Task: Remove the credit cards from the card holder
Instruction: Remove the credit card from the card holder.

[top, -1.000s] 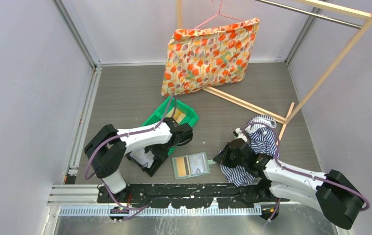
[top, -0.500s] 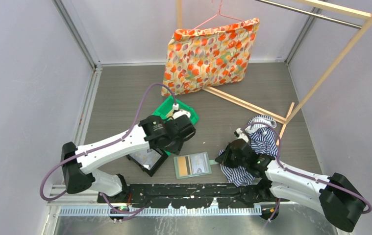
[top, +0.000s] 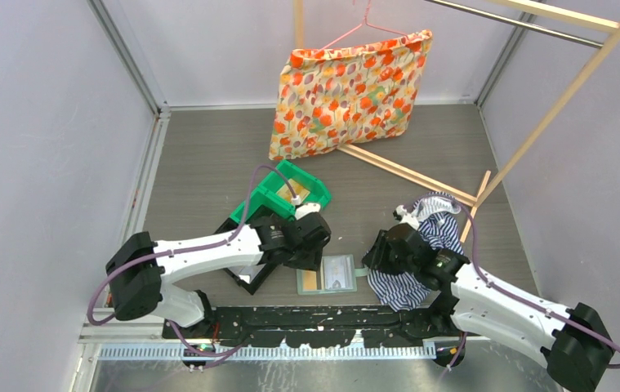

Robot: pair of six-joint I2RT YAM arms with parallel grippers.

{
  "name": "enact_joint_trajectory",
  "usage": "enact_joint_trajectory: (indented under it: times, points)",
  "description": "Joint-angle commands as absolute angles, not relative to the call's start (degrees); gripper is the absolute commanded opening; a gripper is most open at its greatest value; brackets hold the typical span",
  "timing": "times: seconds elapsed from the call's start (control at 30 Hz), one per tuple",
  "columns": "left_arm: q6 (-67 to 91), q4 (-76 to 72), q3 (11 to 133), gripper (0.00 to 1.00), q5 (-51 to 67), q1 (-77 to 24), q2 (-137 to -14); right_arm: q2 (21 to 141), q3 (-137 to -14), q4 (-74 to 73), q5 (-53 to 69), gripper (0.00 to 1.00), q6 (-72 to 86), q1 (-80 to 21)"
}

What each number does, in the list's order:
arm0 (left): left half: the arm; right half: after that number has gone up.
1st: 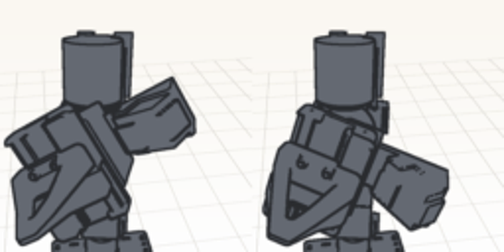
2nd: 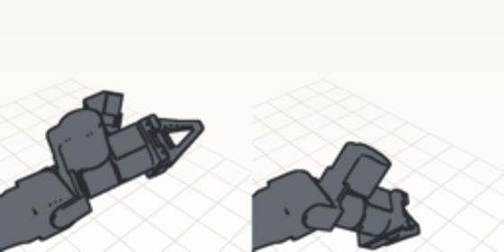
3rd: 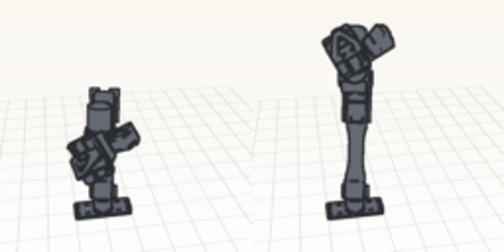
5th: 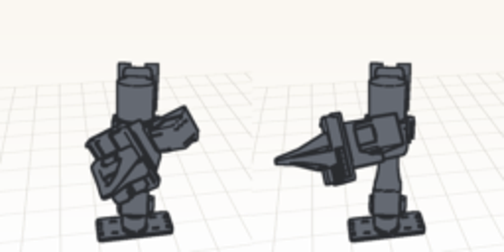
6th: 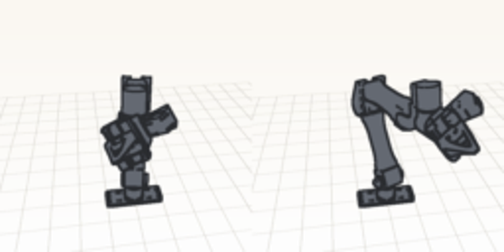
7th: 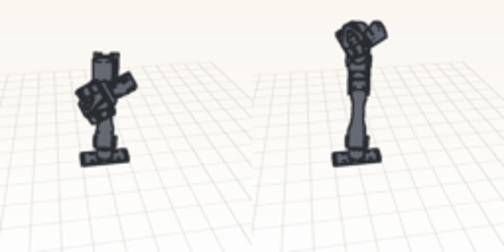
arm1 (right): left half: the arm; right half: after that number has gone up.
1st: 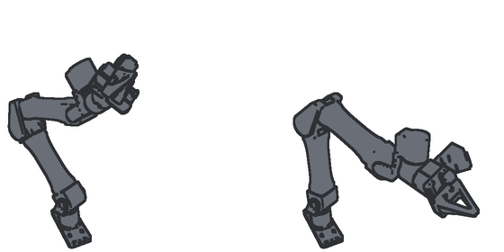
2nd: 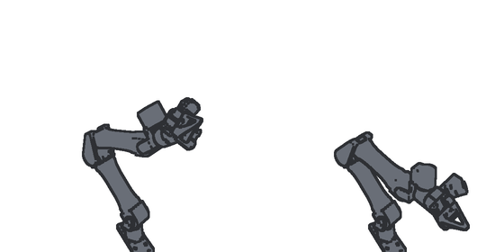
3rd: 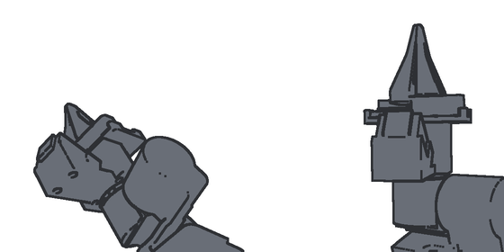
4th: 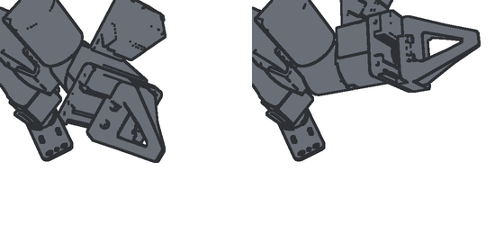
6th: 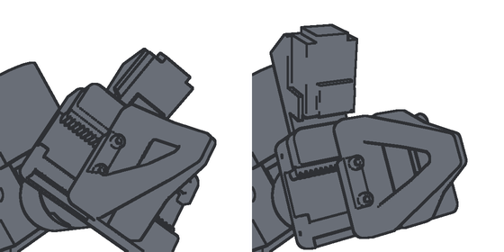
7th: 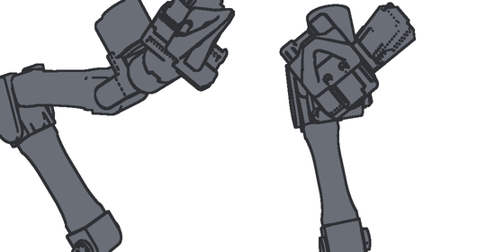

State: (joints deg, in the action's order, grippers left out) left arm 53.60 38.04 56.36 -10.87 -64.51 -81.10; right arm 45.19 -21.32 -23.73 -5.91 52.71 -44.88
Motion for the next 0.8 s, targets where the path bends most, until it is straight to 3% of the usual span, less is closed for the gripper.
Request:
enact_joint_trajectory:
  times: [0.0, 0.17, 0.4, 0.77]
  points:
    - [57.15, 27.88, 53.93, 0.48, -10.37, -64.28, -82.47, 45.04, -25.82, -22.79, -4.65, 0.47, 50.43, -45.02]
    - [58.4, 26.34, 51.34, 0.47, -10.41, -63.72, -83.55, 51.0, -25.79, -15.99, -3.48, 0.48, 52.34, -47.27]
    - [61.21, 18.63, 45.2, 0.44, -6.66, -62.14, -81.68, 58.31, -25.36, -8.83, 1.52, 0.38, 53.5, -48.5]
    - [60.59, 19.32, 43.36, 0.44, -4.39, -60.47, -81.16, 63.82, -18.84, 3.36, 7.73, 0.43, 58.37, -48.55]
